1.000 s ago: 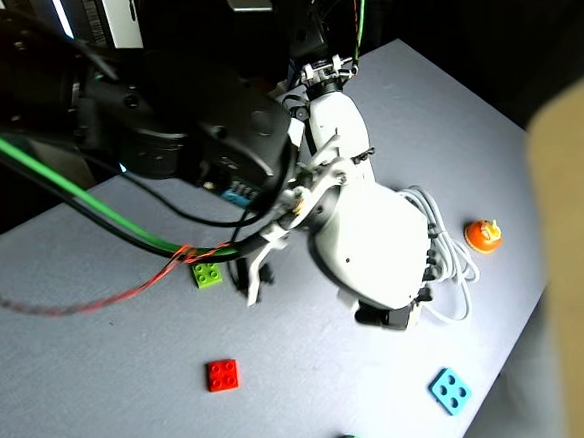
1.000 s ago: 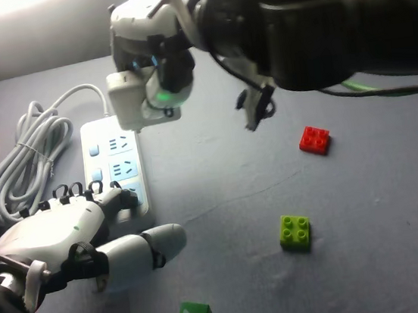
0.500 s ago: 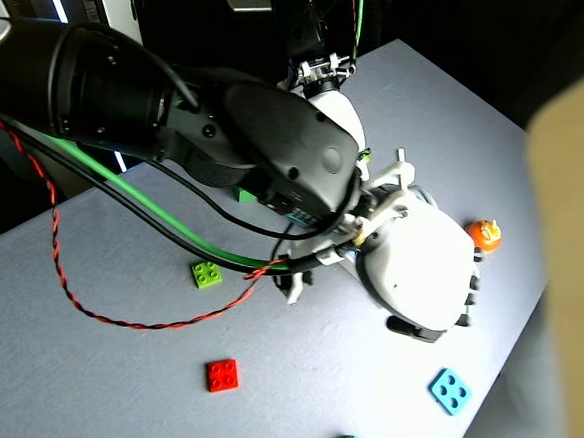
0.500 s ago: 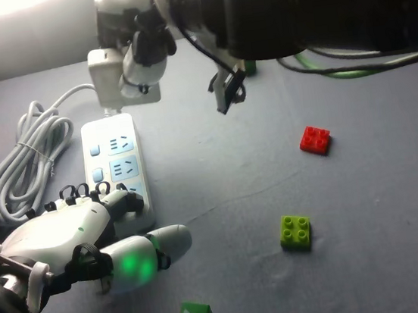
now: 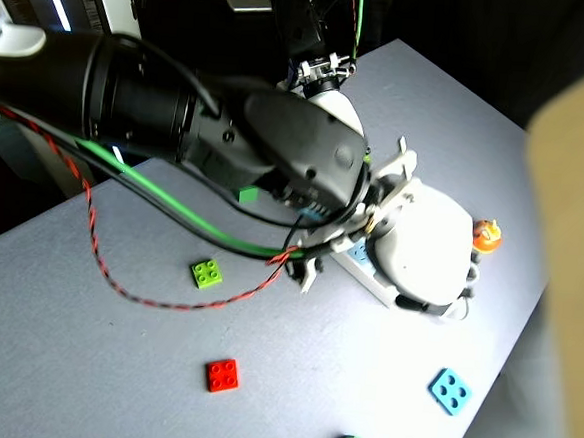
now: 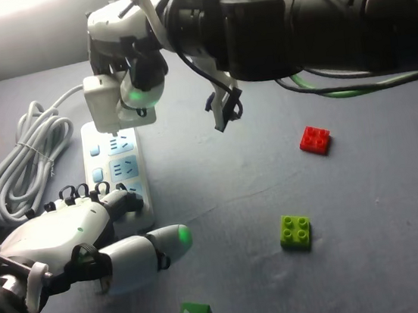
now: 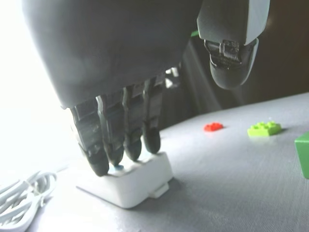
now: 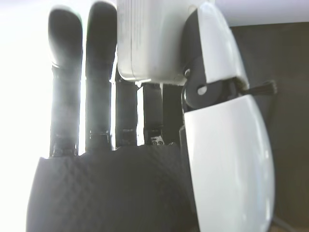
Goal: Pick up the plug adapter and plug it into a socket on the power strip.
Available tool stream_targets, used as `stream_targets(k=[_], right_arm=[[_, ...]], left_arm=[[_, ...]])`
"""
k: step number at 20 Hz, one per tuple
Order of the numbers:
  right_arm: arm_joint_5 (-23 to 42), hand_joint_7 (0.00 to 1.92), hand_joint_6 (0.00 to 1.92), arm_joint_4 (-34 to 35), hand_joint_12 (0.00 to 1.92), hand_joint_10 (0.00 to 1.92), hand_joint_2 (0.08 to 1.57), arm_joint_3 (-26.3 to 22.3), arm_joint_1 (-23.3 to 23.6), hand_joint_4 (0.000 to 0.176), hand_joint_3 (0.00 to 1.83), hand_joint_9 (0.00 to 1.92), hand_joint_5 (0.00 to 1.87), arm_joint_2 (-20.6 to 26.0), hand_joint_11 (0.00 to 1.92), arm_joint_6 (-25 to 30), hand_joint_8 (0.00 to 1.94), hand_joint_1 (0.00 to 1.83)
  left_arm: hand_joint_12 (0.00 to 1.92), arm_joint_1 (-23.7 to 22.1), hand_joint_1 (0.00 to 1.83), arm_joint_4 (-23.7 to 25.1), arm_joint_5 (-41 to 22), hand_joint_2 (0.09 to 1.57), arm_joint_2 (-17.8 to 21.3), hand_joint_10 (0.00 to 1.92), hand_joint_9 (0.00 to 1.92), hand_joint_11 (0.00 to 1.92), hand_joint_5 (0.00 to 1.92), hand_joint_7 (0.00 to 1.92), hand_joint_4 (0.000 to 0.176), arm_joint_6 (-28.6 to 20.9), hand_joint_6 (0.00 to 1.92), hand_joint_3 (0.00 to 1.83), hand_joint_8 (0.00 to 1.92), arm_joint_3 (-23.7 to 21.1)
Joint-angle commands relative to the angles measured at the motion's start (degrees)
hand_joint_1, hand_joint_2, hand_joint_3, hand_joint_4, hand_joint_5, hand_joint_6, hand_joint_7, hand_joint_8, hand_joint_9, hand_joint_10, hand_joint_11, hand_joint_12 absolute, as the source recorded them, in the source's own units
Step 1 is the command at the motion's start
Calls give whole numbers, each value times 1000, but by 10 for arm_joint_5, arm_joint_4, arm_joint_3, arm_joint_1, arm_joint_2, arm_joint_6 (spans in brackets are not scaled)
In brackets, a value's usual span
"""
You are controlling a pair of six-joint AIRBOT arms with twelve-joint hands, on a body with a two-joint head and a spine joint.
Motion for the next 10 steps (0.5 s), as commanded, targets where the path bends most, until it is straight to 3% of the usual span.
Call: stream_targets(k=[1, 7, 10], right_arm=[[-32, 1010, 975, -8, 1435, 1071, 1137, 2, 7, 0, 1, 965, 881, -1, 806, 3, 1156, 1248], [-45, 1020, 990, -8, 1436, 1081, 1138, 29, -2, 0, 1, 977, 860, -17, 798, 3, 1154, 1257], [-47, 1026, 995, -8, 1411, 1075, 1136, 31, -9, 0, 0, 984, 868, -20, 814, 3, 1132, 1253]], left_arm=[[305, -1, 0, 24, -27, 1170, 5, 2, 137, 0, 127, 145, 0, -4, 4, 2, 4, 0], [354, -1, 0, 24, -30, 1168, 5, 7, 149, 0, 145, 160, 0, -4, 9, 1, 6, -1], [257, 0, 0, 24, -30, 1166, 6, 0, 118, 0, 94, 118, 0, -4, 1, 0, 1, 0]])
